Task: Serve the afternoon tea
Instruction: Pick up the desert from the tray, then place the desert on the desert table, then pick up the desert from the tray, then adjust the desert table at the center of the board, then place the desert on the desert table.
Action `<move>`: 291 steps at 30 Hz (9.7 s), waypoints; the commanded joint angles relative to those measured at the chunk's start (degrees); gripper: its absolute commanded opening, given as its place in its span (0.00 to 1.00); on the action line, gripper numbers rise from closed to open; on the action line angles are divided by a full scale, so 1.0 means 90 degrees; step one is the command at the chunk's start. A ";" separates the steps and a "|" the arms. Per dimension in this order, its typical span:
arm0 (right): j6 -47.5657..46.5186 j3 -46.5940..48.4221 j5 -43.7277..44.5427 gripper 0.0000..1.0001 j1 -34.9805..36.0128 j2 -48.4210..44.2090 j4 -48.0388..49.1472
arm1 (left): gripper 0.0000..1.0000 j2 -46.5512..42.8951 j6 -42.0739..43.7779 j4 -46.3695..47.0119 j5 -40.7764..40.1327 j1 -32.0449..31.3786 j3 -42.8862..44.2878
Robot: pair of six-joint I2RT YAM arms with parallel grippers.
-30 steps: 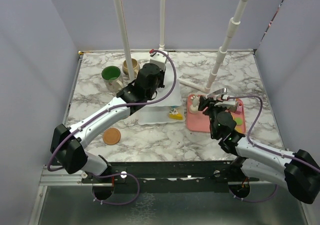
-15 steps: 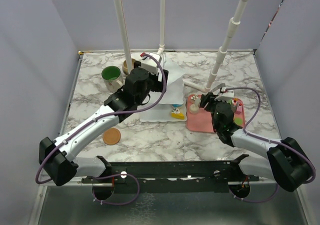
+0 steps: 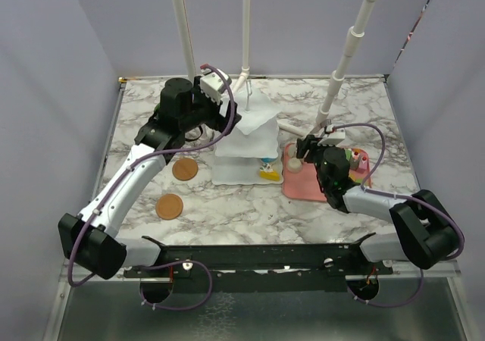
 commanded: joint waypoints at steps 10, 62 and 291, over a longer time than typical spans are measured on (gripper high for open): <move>-0.0098 0.0035 -0.0201 0.60 -0.0161 0.0270 0.0568 | 0.81 0.1390 0.0692 -0.0588 0.3346 0.0465 0.1317; -0.0458 0.0355 -0.0979 0.21 -0.0481 -0.0730 -0.0263 | 0.06 -0.0372 -0.0675 0.0703 -0.0375 -0.0669 0.0027; 0.0733 -0.1476 -0.0621 0.22 0.2398 -0.1456 0.1055 | 0.19 -0.1883 -0.1332 0.0857 -0.1024 -0.0762 -0.1414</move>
